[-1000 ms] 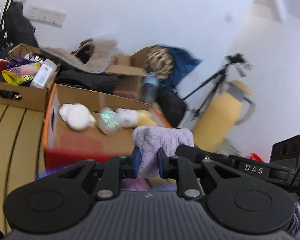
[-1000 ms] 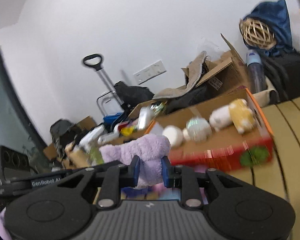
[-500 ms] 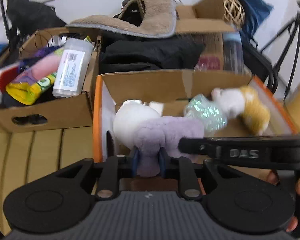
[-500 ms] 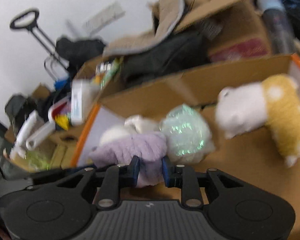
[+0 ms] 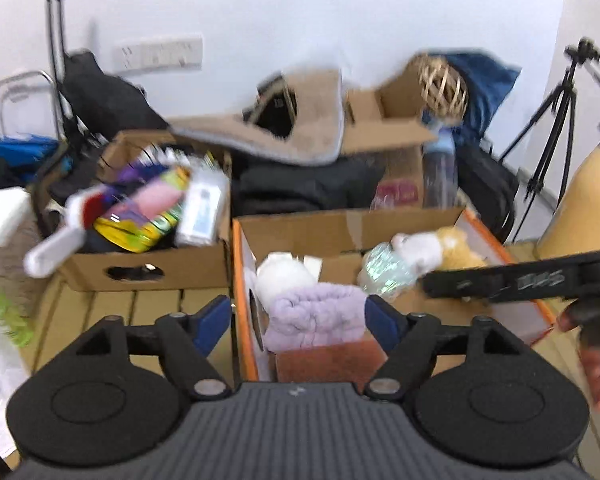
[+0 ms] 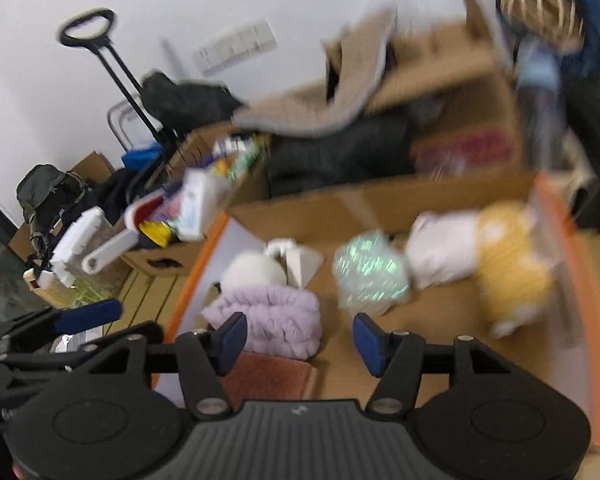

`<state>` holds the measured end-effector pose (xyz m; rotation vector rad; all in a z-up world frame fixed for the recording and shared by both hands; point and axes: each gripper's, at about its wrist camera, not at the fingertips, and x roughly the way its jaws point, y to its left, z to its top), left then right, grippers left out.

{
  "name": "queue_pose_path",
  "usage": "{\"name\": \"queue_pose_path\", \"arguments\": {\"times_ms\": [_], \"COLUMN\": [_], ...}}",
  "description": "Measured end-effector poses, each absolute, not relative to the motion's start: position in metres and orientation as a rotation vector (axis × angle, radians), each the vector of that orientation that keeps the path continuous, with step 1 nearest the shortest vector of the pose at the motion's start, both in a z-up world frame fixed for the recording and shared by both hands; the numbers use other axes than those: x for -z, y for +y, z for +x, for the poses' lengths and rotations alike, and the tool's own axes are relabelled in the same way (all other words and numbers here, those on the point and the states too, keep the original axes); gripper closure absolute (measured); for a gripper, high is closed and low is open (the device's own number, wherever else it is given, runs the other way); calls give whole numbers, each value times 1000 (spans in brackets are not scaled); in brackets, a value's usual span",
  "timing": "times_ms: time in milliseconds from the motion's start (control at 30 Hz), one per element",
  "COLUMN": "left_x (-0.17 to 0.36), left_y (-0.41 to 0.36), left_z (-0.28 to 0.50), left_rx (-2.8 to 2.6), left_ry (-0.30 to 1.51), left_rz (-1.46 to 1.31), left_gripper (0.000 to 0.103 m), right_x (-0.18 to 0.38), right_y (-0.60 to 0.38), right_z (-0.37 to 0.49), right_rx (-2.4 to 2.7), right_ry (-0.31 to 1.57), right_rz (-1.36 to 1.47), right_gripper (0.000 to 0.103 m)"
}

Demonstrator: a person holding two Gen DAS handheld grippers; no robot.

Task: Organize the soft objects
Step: 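Carry the lilac towel into the box and open both tools, then move both tools back over the table toward the lilac mesh bag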

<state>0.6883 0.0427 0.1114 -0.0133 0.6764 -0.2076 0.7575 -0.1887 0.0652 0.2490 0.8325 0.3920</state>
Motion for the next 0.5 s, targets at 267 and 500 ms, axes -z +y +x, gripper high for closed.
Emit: {"name": "queue_pose_path", "arguments": {"times_ms": [267,500], "left_x": [-158,-146], "left_y": [45,29], "left_z": [587,448], "left_rx": [174,180], "left_ry": [559,358], "left_rz": [-8,44], "left_gripper": [20,13], "right_x": [-152,-143], "right_y": [-260,-288], "right_z": [638,507], "right_rx": [-330,-353], "right_ry": [628,441], "right_rz": [167,121], "right_gripper": [29,21]}}
